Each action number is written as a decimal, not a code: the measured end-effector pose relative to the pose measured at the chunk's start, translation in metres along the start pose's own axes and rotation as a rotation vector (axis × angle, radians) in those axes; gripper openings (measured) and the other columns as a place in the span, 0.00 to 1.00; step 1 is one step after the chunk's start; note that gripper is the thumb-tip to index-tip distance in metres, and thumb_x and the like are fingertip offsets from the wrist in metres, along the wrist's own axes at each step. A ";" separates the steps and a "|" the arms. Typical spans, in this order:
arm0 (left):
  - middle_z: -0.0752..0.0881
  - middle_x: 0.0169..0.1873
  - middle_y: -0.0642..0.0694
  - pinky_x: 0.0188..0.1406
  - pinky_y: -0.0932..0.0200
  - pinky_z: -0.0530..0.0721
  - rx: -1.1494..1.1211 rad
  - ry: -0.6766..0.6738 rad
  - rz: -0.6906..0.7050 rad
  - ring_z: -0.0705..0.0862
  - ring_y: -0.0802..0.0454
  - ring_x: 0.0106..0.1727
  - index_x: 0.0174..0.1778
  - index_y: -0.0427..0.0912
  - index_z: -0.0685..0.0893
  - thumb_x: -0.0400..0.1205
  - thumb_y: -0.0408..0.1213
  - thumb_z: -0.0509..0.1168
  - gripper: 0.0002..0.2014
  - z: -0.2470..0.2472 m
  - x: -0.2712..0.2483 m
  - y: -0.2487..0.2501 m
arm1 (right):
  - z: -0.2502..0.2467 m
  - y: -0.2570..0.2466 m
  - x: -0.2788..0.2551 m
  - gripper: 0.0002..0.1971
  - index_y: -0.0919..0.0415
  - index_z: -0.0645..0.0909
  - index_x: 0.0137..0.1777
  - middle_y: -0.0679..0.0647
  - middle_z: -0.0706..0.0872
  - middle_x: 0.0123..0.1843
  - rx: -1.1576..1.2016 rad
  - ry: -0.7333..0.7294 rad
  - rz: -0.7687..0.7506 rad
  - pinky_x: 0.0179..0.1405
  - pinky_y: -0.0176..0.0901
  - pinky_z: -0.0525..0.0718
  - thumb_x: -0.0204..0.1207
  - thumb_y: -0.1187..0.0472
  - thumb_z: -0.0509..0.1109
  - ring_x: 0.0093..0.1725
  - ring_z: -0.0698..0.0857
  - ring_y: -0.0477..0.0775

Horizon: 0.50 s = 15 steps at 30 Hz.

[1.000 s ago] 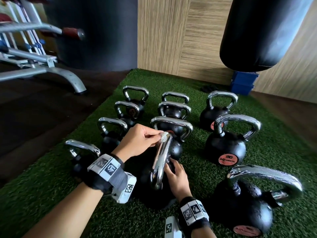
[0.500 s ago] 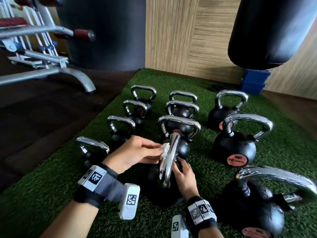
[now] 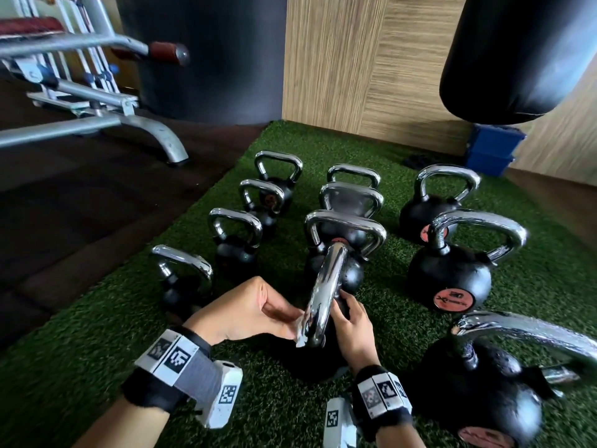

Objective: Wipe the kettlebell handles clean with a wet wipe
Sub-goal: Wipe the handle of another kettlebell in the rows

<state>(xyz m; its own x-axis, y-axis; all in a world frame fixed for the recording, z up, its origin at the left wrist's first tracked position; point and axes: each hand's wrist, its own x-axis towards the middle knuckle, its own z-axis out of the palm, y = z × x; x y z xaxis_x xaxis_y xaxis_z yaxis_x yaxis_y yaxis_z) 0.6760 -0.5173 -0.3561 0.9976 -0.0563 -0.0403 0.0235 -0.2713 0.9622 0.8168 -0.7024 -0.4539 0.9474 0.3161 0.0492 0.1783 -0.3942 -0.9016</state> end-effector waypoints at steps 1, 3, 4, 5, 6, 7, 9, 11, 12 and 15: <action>0.95 0.52 0.44 0.62 0.58 0.88 0.042 0.000 -0.012 0.92 0.51 0.56 0.57 0.36 0.94 0.74 0.28 0.82 0.15 0.003 0.000 -0.001 | 0.000 0.000 0.000 0.25 0.51 0.80 0.75 0.54 0.82 0.70 -0.006 0.004 0.001 0.64 0.39 0.70 0.80 0.43 0.69 0.62 0.76 0.44; 0.95 0.50 0.48 0.65 0.53 0.89 0.141 0.030 -0.048 0.93 0.51 0.56 0.56 0.41 0.95 0.75 0.32 0.82 0.13 0.007 0.000 -0.004 | 0.000 -0.002 -0.001 0.24 0.50 0.80 0.74 0.54 0.82 0.70 -0.019 0.016 -0.002 0.63 0.39 0.70 0.80 0.44 0.69 0.62 0.77 0.44; 0.96 0.49 0.50 0.66 0.50 0.88 0.182 0.052 -0.063 0.93 0.52 0.55 0.55 0.43 0.96 0.75 0.34 0.83 0.13 0.008 0.000 -0.005 | 0.000 -0.005 -0.002 0.24 0.50 0.80 0.75 0.55 0.82 0.71 -0.023 0.013 -0.002 0.64 0.40 0.71 0.80 0.44 0.69 0.62 0.78 0.45; 0.96 0.49 0.52 0.66 0.48 0.88 0.216 0.069 -0.072 0.93 0.54 0.55 0.55 0.45 0.96 0.75 0.36 0.83 0.13 0.009 0.000 -0.006 | -0.001 -0.008 -0.003 0.25 0.50 0.79 0.75 0.56 0.82 0.72 -0.033 0.000 0.002 0.67 0.42 0.73 0.80 0.43 0.69 0.65 0.79 0.48; 0.95 0.49 0.55 0.67 0.48 0.88 0.242 0.076 -0.075 0.93 0.56 0.55 0.55 0.48 0.96 0.75 0.38 0.83 0.13 0.009 0.000 -0.006 | -0.004 -0.011 -0.003 0.26 0.51 0.78 0.77 0.57 0.81 0.73 -0.061 -0.032 0.014 0.73 0.46 0.73 0.81 0.43 0.68 0.69 0.79 0.52; 0.95 0.49 0.56 0.67 0.49 0.87 0.254 0.070 -0.076 0.93 0.58 0.55 0.55 0.50 0.96 0.75 0.40 0.83 0.13 0.009 -0.001 -0.006 | -0.008 -0.016 -0.004 0.28 0.51 0.76 0.78 0.58 0.80 0.75 -0.118 -0.080 0.032 0.77 0.52 0.73 0.81 0.41 0.67 0.73 0.78 0.56; 0.95 0.52 0.57 0.69 0.51 0.86 0.226 0.052 -0.052 0.92 0.59 0.57 0.57 0.50 0.95 0.76 0.43 0.82 0.14 0.006 -0.002 -0.002 | -0.021 -0.029 -0.008 0.28 0.50 0.77 0.78 0.58 0.81 0.73 -0.250 -0.120 0.046 0.76 0.54 0.75 0.81 0.40 0.67 0.72 0.79 0.59; 0.94 0.55 0.55 0.71 0.52 0.85 0.155 0.104 0.028 0.92 0.57 0.60 0.60 0.47 0.94 0.77 0.41 0.80 0.15 0.003 -0.003 0.002 | -0.040 -0.047 -0.013 0.19 0.52 0.84 0.68 0.56 0.86 0.65 -0.271 0.032 -0.031 0.64 0.46 0.81 0.80 0.47 0.73 0.62 0.85 0.54; 0.94 0.57 0.54 0.71 0.52 0.85 0.125 0.162 0.082 0.91 0.56 0.61 0.61 0.45 0.93 0.77 0.39 0.79 0.16 0.000 -0.003 0.005 | -0.049 -0.058 -0.018 0.12 0.51 0.87 0.62 0.55 0.88 0.60 -0.234 0.146 -0.091 0.57 0.43 0.83 0.79 0.52 0.75 0.55 0.86 0.52; 0.93 0.58 0.54 0.66 0.61 0.86 -0.003 0.334 0.238 0.91 0.57 0.62 0.62 0.47 0.92 0.75 0.36 0.78 0.18 -0.007 -0.003 0.019 | -0.070 -0.096 -0.033 0.05 0.49 0.93 0.50 0.48 0.93 0.48 -0.008 0.339 -0.301 0.43 0.33 0.85 0.78 0.59 0.77 0.43 0.89 0.43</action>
<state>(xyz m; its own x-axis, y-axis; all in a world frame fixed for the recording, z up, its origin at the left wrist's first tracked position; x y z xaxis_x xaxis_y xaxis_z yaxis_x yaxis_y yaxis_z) 0.6736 -0.5161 -0.3355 0.9414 0.1984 0.2726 -0.2107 -0.2852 0.9350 0.7871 -0.7350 -0.3391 0.8864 0.1175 0.4478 0.4599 -0.3355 -0.8221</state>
